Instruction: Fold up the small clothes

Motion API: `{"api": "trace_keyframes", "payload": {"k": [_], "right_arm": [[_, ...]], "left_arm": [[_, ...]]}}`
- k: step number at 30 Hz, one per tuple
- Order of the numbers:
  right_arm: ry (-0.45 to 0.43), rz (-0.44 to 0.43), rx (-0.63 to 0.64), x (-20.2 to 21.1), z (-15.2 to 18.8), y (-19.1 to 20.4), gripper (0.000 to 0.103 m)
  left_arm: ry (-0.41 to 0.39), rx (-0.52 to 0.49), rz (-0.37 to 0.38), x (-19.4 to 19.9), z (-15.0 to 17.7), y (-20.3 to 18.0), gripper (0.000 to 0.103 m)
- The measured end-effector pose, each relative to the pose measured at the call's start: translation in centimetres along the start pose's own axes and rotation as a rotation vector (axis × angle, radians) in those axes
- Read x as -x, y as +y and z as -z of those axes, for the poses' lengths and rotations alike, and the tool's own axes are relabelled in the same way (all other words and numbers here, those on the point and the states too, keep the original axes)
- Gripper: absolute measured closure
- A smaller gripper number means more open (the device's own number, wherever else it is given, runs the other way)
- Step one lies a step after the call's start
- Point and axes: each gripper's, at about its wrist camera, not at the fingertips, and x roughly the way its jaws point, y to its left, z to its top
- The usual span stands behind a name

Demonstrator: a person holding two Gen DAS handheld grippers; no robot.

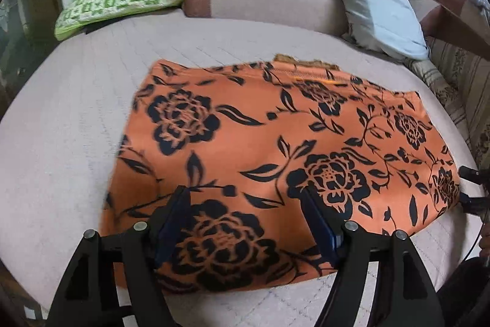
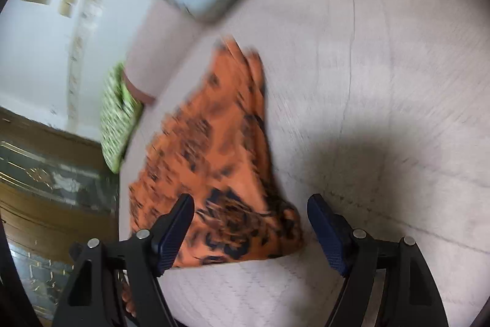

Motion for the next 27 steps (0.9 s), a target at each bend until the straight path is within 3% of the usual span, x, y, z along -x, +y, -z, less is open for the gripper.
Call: {"api": "trace_keyframes", "payload": {"k": [1, 2, 3, 5, 7, 11, 13, 14, 16, 17, 18, 20, 22, 23, 25, 27], "right_arm": [[0.008, -0.007, 0.03, -0.2, -0.2, 0.6, 0.025], [0.029, -0.028, 0.039, -0.3, -0.3, 0.9, 0.044], [0.06, -0.017, 0.044, -0.4, -0.4, 1.2, 0.072], [0.083, 0.046, 0.066, -0.5, -0.5, 1.3, 0.073], [0.086, 0.046, 0.044, -0.6, -0.5, 0.6, 0.073], [0.075, -0.019, -0.056, -1.3, -0.2, -1.6, 0.072], [0.072, 0.027, 0.006, -0.8, -0.2, -0.5, 0.08], [0.03, 0.043, 0.037, 0.5, -0.1, 0.9, 0.086], [-0.011, 0.076, 0.071, 1.4, 0.1, 2.2, 0.087], [0.017, 0.161, 0.084, 0.6, 0.2, 1.6, 0.087], [0.083, 0.212, 0.064, -0.7, 0.4, 0.4, 0.082], [0.075, 0.11, -0.017, -0.2, 0.2, -1.0, 0.078], [0.03, 0.082, -0.023, 1.4, -0.5, 0.1, 0.032], [-0.049, 0.107, 0.006, 2.7, -1.1, 1.1, 0.014], [-0.101, 0.099, 0.062, 3.4, -2.7, 2.5, 0.014], [-0.082, 0.06, 0.064, 2.3, -4.7, 2.8, 0.014]], "left_arm": [[0.015, -0.01, -0.009, -0.6, 0.2, -0.1, 0.027], [0.034, -0.021, -0.026, -1.3, 0.4, -0.1, 0.027], [0.031, -0.032, -0.034, -1.7, 0.7, -0.1, 0.025], [-0.006, -0.045, -0.039, -1.5, 0.9, -0.1, 0.021], [-0.014, -0.044, -0.033, -1.5, 0.9, -0.1, 0.019], [-0.036, -0.053, -0.029, -1.6, 1.1, -0.2, 0.017], [-0.036, -0.05, -0.026, -1.5, 1.0, -0.1, 0.017], [-0.036, -0.046, -0.022, -1.5, 0.9, -0.1, 0.017], [-0.037, -0.04, -0.018, -1.4, 0.9, 0.1, 0.017], [-0.039, -0.046, -0.023, -1.5, 1.0, 0.0, 0.017], [-0.04, -0.052, -0.029, -1.6, 1.0, -0.1, 0.017], [-0.039, -0.062, -0.04, -1.7, 1.0, -0.3, 0.017], [-0.04, -0.057, -0.034, -1.6, 1.0, -0.1, 0.017], [-0.04, -0.056, -0.034, -1.7, 0.9, -0.1, 0.016], [-0.043, -0.058, -0.047, -1.7, 0.9, -0.3, 0.015], [-0.049, -0.066, -0.058, -1.8, 0.9, -0.4, 0.015]]}}
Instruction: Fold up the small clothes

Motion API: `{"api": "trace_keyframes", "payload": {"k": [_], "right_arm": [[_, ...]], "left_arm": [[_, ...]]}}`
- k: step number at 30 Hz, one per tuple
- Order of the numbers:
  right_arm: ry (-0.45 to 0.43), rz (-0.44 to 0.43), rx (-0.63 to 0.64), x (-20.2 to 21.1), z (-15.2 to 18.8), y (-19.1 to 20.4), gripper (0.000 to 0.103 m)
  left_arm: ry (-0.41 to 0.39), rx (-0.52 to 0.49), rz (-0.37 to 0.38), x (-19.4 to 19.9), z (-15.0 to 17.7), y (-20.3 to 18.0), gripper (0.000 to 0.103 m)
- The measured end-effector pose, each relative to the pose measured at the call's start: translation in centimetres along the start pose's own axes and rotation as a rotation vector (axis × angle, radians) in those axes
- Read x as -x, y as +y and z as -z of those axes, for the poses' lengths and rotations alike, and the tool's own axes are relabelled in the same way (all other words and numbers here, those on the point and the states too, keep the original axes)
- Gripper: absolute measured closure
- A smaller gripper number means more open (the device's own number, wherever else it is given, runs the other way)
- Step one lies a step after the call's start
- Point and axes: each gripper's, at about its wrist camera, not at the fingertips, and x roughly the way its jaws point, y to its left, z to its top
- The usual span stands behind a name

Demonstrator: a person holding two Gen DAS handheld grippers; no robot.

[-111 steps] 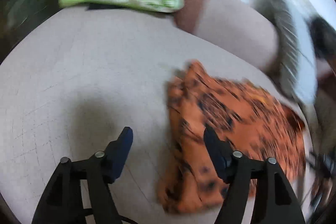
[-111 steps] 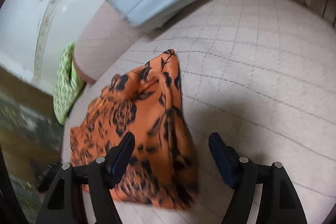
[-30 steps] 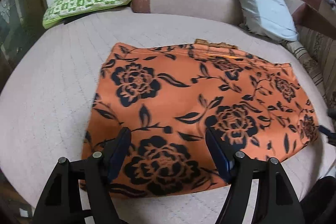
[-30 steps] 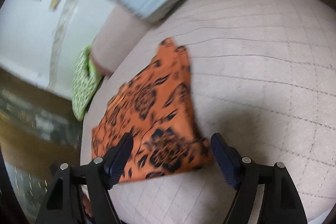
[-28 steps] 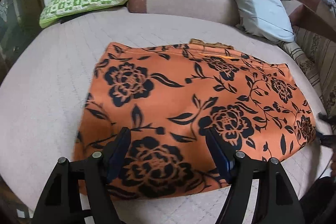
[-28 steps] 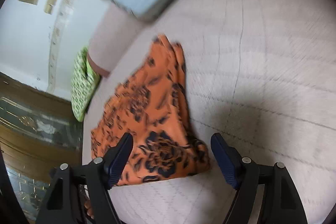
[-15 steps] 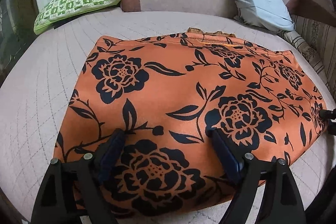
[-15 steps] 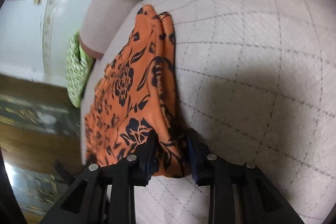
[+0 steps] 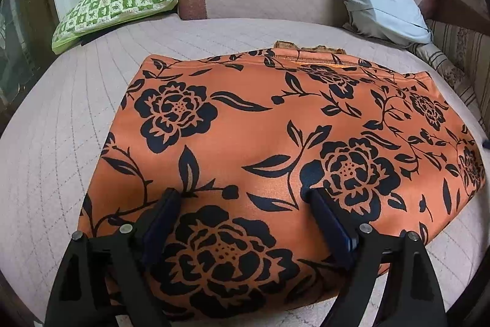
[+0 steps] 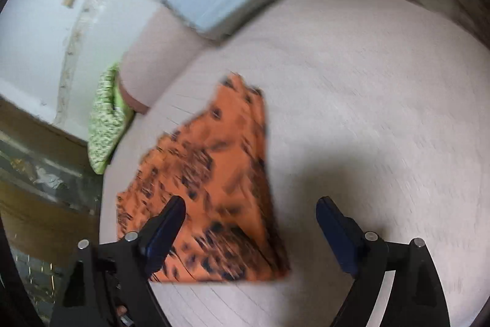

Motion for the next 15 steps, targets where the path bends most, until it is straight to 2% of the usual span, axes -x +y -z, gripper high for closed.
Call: {"api": "trace_keyframes", "payload": {"k": [2, 5, 6, 7, 8, 9, 11, 12, 14, 15], "right_arm": [[0.03, -0.01, -0.03, -3.0, -2.2, -0.6, 0.014], [0.085, -0.023, -0.119, -7.8, -3.5, -1.9, 0.016], [0.07, -0.02, -0.084, -7.9, -3.8, -1.0, 0.032], [0.082, -0.043, -0.051, -8.2, -3.9, -0.1, 0.061], [0.097, -0.023, 0.018, -8.4, -3.6, 1.7, 0.09], [0.088, 0.03, 0.092, -8.4, -3.5, 2.8, 0.09], [0.124, 0.146, 0.069, -9.7, -3.5, 1.5, 0.09], [0.131, 0.165, 0.038, -10.3, -3.4, 0.4, 0.088], [0.079, 0.129, -0.018, -9.6, -3.0, 0.2, 0.083], [0.062, 0.135, -0.005, -9.2, -2.7, 0.8, 0.07]], "left_arm": [[-0.003, -0.003, -0.001, 0.0, 0.0, 0.0, 0.015], [-0.004, -0.001, 0.004, 0.0, 0.0, 0.2, 0.014], [-0.004, -0.002, 0.004, -0.1, 0.0, 0.2, 0.014], [-0.006, -0.003, 0.003, -0.1, 0.0, 0.2, 0.013], [-0.008, -0.003, 0.001, -0.1, 0.0, 0.2, 0.013], [-0.007, -0.003, -0.002, -0.2, 0.0, 0.2, 0.013], [-0.009, 0.002, -0.008, -0.3, -0.1, 0.1, 0.012], [-0.008, -0.002, -0.01, -0.4, -0.1, 0.0, 0.012], [-0.009, -0.004, -0.008, -0.4, -0.1, 0.1, 0.012], [-0.01, 0.001, -0.004, -0.3, -0.1, 0.3, 0.012]]}}
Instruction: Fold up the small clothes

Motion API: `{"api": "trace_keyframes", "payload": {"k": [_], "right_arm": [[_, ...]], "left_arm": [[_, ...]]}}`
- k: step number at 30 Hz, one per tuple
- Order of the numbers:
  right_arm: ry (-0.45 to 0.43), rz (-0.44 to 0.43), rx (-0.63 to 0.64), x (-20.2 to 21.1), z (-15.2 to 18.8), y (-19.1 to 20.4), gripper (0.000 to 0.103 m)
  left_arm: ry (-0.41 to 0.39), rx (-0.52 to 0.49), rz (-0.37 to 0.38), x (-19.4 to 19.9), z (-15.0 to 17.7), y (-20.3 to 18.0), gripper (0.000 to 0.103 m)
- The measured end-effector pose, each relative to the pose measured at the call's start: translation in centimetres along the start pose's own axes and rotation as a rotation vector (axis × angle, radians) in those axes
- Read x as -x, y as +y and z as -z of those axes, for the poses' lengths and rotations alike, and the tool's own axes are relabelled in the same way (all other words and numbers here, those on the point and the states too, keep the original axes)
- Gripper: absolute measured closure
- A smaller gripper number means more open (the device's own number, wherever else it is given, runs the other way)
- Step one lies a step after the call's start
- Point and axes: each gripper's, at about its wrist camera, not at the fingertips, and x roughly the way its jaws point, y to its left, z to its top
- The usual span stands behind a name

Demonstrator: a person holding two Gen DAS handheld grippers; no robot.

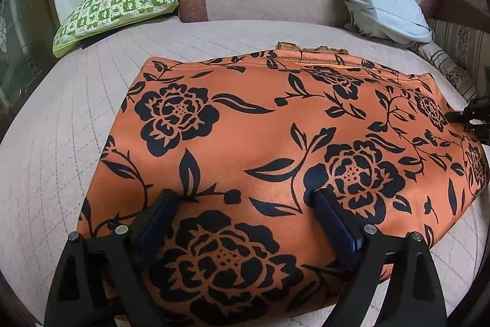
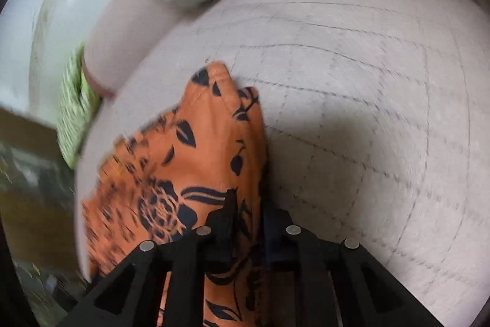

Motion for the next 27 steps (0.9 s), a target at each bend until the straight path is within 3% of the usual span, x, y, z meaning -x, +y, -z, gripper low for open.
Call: {"api": "trace_keyframes", "payload": {"k": [1, 2, 5, 7, 10, 12, 13, 15, 16, 17, 18, 21, 24, 27], "right_arm": [[0.006, 0.017, 0.029, 0.2, 0.3, 1.0, 0.056], [0.005, 0.059, 0.079, 0.7, 0.6, 2.5, 0.026], [-0.168, 0.226, 0.227, 3.6, 1.8, 6.4, 0.026], [-0.255, 0.21, 0.271, 5.9, 3.5, 8.4, 0.026], [-0.176, 0.011, 0.413, 6.5, 7.2, 11.0, 0.026], [-0.092, -0.002, 0.472, 4.7, 9.3, 11.2, 0.026], [-0.041, 0.041, 0.467, 3.0, 10.3, 10.3, 0.026], [0.051, 0.088, 0.41, 0.2, 11.2, 7.9, 0.025], [0.022, 0.076, 0.414, -0.1, 11.6, 7.2, 0.025], [-0.042, 0.062, 0.446, 0.6, 12.2, 7.3, 0.025], [-0.045, 0.07, 0.459, 0.5, 12.4, 7.4, 0.024], [-0.052, 0.063, 0.465, 0.0, 12.5, 7.3, 0.023], [-0.068, 0.012, 0.435, 0.7, 12.5, 6.3, 0.022], [-0.073, -0.001, 0.443, 0.4, 12.5, 6.2, 0.022]], "left_arm": [[0.0, 0.002, 0.002, 0.0, 0.0, 0.1, 0.012], [0.001, 0.004, 0.003, 0.0, 0.0, 0.1, 0.012], [0.0, 0.011, 0.001, 0.2, 0.1, 0.1, 0.012], [0.003, 0.028, 0.006, 0.8, 0.1, 0.6, 0.012], [-0.05, 0.136, 0.032, 3.8, 0.2, 3.0, 0.012], [-0.091, 0.258, 0.071, 5.9, 0.6, 5.8, 0.012], [-0.091, 0.309, 0.085, 6.4, 1.1, 6.9, 0.012], [-0.001, 0.433, 0.142, 5.4, 2.6, 9.5, 0.012], [0.081, 0.496, 0.18, 4.1, 3.5, 10.6, 0.013], [0.101, 0.532, 0.199, 3.5, 4.1, 11.2, 0.015], [0.08, 0.543, 0.18, 3.8, 4.4, 11.7, 0.026], [0.088, 0.56, 0.187, 4.4, 4.1, 12.6, 0.072], [0.116, 0.616, 0.211, 4.0, 4.4, 13.8, 0.073], [0.148, 0.585, 0.225, 2.8, 4.2, 13.0, 0.046]]}}
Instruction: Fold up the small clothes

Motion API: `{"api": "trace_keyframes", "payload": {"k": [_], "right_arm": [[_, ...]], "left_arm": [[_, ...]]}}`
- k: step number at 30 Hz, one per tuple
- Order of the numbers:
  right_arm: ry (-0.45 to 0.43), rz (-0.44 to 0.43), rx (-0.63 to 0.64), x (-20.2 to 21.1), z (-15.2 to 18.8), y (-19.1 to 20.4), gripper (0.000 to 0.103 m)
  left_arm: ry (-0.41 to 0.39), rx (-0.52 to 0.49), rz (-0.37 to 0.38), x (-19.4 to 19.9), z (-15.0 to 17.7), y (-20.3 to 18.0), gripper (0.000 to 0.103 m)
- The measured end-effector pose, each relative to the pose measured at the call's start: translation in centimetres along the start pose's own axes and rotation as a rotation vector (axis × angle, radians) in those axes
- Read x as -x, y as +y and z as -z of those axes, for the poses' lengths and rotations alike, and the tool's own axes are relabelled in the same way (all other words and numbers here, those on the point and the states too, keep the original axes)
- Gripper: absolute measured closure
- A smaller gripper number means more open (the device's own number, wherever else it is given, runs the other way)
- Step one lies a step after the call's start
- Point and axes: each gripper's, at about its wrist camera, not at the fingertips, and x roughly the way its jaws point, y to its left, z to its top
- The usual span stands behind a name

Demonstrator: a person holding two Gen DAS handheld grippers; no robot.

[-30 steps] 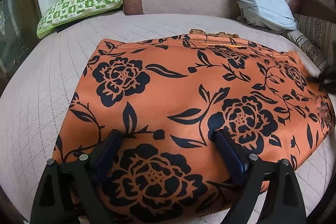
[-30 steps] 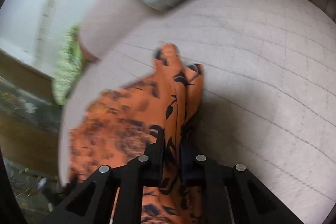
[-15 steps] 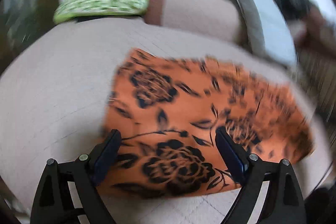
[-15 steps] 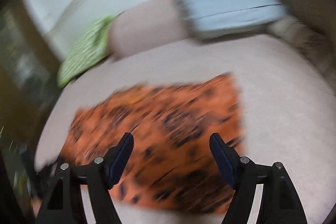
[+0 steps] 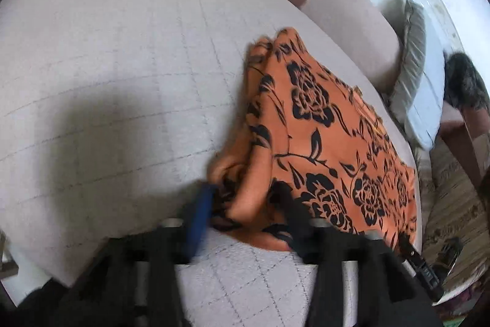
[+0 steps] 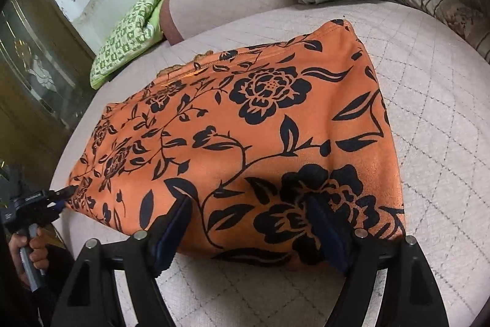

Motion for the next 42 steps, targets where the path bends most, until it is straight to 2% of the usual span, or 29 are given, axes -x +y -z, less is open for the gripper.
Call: {"api": "trace_keyframes", "payload": {"k": [1, 3, 5, 7, 9, 10, 11, 12, 13, 15, 17, 21, 23, 24, 25, 26, 27, 28, 29, 30, 32, 33, 34, 36, 37, 39, 40, 41, 42], "right_arm": [[0.0, 0.0, 0.003, -0.2, -0.1, 0.2, 0.022], [-0.002, -0.004, 0.002, 0.7, 0.2, 0.2, 0.022], [-0.003, -0.013, -0.006, 0.7, 0.2, -0.1, 0.022], [-0.005, -0.017, -0.006, 0.6, 0.2, -0.3, 0.022], [-0.003, -0.017, -0.001, 0.6, 0.2, -0.3, 0.022], [-0.004, -0.019, -0.002, 0.6, 0.1, -0.4, 0.022], [-0.005, -0.024, -0.004, 0.6, 0.1, -0.4, 0.022], [-0.006, -0.025, -0.005, 0.6, 0.1, -0.5, 0.022], [-0.007, -0.027, -0.008, 0.6, 0.1, -0.5, 0.022], [-0.009, -0.031, -0.01, 0.5, 0.0, -0.4, 0.02], [-0.009, -0.03, -0.005, 0.4, 0.0, -0.3, 0.019], [-0.008, -0.029, 0.01, 0.3, -0.1, -0.1, 0.015], [-0.007, -0.029, 0.02, 0.1, -0.2, 0.0, 0.013], [-0.007, -0.029, 0.023, 0.1, -0.2, 0.1, 0.013], [-0.005, -0.029, 0.022, 0.0, -0.2, 0.1, 0.013], [-0.008, -0.031, 0.02, 0.0, -0.2, 0.1, 0.013], [-0.009, -0.034, 0.017, 0.0, -0.2, 0.1, 0.013], [-0.01, -0.035, 0.017, 0.0, -0.2, 0.1, 0.013], [-0.01, -0.032, 0.018, -0.2, -0.3, 0.1, 0.013], [-0.009, -0.033, 0.019, -0.3, -0.4, 0.2, 0.011], [-0.008, -0.032, 0.025, -0.5, -0.5, 0.3, 0.01], [-0.01, -0.034, 0.027, -0.5, -0.5, 0.3, 0.01], [-0.011, -0.036, 0.028, -0.4, -0.5, 0.2, 0.01], [-0.013, -0.037, 0.025, -0.4, -0.4, 0.2, 0.01], [-0.014, -0.036, 0.026, -0.4, -0.4, 0.2, 0.01], [-0.013, -0.035, 0.029, -0.4, -0.3, 0.3, 0.01], [-0.014, -0.035, 0.029, -0.4, -0.3, 0.2, 0.01], [-0.014, -0.036, 0.028, -0.4, -0.3, 0.2, 0.01], [-0.014, -0.039, 0.027, -0.4, -0.3, 0.2, 0.01]], "left_arm": [[-0.003, -0.026, -0.033, 0.0, 0.1, -0.6, 0.053], [-0.008, -0.055, -0.071, 0.4, 0.3, -1.4, 0.087], [-0.029, -0.007, -0.029, 1.4, 0.5, -0.8, 0.087], [0.02, 0.06, -0.009, 0.0, 0.9, 1.2, 0.084], [0.05, 0.188, 0.074, -0.2, 0.5, 3.0, 0.083], [0.062, 0.179, 0.059, 0.2, 0.0, 2.4, 0.081], [0.057, 0.111, 0.004, 0.8, -0.5, 0.8, 0.076], [0.028, 0.053, -0.029, 1.4, -0.9, -0.5, 0.062], [-0.011, 0.002, -0.032, 2.0, -1.4, -1.6, 0.041], [-0.092, -0.08, -0.02, 2.8, -3.1, -3.8, 0.015], [-0.132, -0.115, -0.056, 2.2, -5.1, -5.1, 0.013], [-0.014, -0.127, -0.083, -3.2, -9.0, -5.3, 0.013], [0.088, -0.051, -0.108, -6.4, -9.5, -3.1, 0.027], [0.047, -0.043, -0.12, -6.1, -9.4, -2.6, 0.061], [0.035, -0.034, -0.062, -5.5, -9.4, -2.3, 0.095], [0.027, 0.017, 0.028, -4.4, -9.4, -1.8, 0.095], [-0.039, 0.024, 0.049, -2.9, -9.2, -1.6, 0.095], [-0.067, -0.008, 0.057, -2.5, -8.8, -1.8, 0.095], [-0.025, -0.021, 0.019, -3.8, -8.5, -1.5, 0.094], [0.024, -0.01, -0.023, -5.4, -8.3, -1.0, 0.089], [-0.003, -0.025, -0.031, -5.2, -8.3, -1.4, 0.085], [-0.018, -0.051, -0.047, -4.7, -8.4, -2.2, 0.076], [-0.041, -0.077, -0.057, -4.2, -8.6, -3.2, 0.051], [-0.093, -0.134, -0.048, -3.5, -9.2, -4.9, 0.021], [-0.127, -0.166, -0.056, -3.3, -9.4, -5.6, 0.016], [-0.177, -0.222, -0.131, -3.8, -10.4, -6.5, 0.016], [-0.148, -0.221, -0.18, -5.0, -10.9, -6.3, 0.037], [-0.069, -0.192, -0.223, -6.9, -11.3, -5.2, 0.076], [0.026, -0.089, -0.181, -8.7, -11.8, -3.3, 0.091]]}}
